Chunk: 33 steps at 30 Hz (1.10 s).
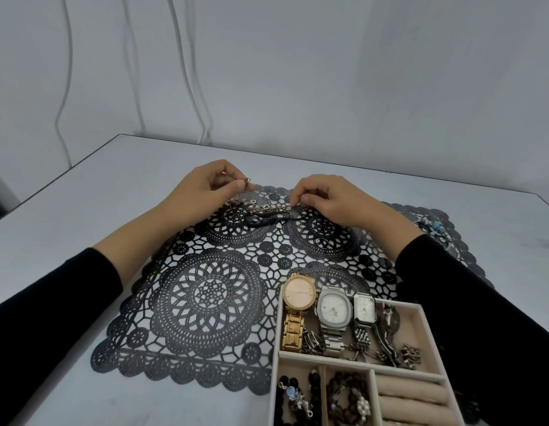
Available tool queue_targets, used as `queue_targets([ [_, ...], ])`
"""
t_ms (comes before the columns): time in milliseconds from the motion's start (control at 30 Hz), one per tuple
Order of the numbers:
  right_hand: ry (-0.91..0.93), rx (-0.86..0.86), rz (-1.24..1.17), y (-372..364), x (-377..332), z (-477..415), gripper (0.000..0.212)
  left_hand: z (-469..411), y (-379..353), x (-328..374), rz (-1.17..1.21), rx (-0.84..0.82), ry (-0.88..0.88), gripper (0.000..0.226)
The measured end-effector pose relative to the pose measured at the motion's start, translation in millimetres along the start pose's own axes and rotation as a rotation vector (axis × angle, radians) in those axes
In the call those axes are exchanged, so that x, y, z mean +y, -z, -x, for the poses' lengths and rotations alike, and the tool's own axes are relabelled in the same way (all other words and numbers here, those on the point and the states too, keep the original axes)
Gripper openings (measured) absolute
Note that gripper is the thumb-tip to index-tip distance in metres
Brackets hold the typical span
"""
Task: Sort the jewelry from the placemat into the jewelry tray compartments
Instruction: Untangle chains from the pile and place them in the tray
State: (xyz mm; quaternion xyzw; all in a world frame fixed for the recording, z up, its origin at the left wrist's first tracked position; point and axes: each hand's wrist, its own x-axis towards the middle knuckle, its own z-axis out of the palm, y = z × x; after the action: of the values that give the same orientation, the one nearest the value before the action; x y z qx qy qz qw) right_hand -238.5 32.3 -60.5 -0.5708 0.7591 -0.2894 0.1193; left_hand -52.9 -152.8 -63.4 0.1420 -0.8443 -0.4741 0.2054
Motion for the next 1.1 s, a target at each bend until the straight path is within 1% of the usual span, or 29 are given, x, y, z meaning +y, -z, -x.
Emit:
queue_targets([
  [200, -0.044, -0.017, -0.004, 9, -2, 7, 0.023, 2, -4, 6, 0.082, 0.044, 0.027, 0.016],
  [300, -0.073, -0.006, -0.009, 7, 0, 7, 0.022, 2, -5, 6, 0.058, 0.046, 0.021, 0.013],
  [500, -0.111, 0.015, -0.127, 7, 1, 8, 0.018, 3, -5, 3, 0.076, 0.045, 0.01, 0.01],
  [634, -0.125, 0.037, -0.15, 10, 3, 10, 0.01, 3, -2, 2, 0.066, 0.034, -0.004, 0.003],
  [734, -0.13, 0.063, -0.195, 11, 0, 11, 0.01, 2, -3, 0, 0.069, 0.027, 0.006, 0.005],
  [834, -0.131, 0.125, -0.182, 10, -3, 12, 0.01, 2, -1, 1, 0.078, 0.021, 0.042, 0.016],
  [934, -0.136, 0.173, -0.18, 10, -6, 12, 0.009, 2, 2, 0, 0.107, -0.024, 0.071, 0.025],
  [1000, -0.13, 0.208, -0.194, 11, -9, 13, 0.009, 3, 3, -1, 0.125, -0.036, 0.069, 0.027],
  [1100, -0.123, 0.25, -0.231, 12, -15, 15, 0.008, 3, 3, -1, 0.135, 0.001, 0.049, 0.025],
])
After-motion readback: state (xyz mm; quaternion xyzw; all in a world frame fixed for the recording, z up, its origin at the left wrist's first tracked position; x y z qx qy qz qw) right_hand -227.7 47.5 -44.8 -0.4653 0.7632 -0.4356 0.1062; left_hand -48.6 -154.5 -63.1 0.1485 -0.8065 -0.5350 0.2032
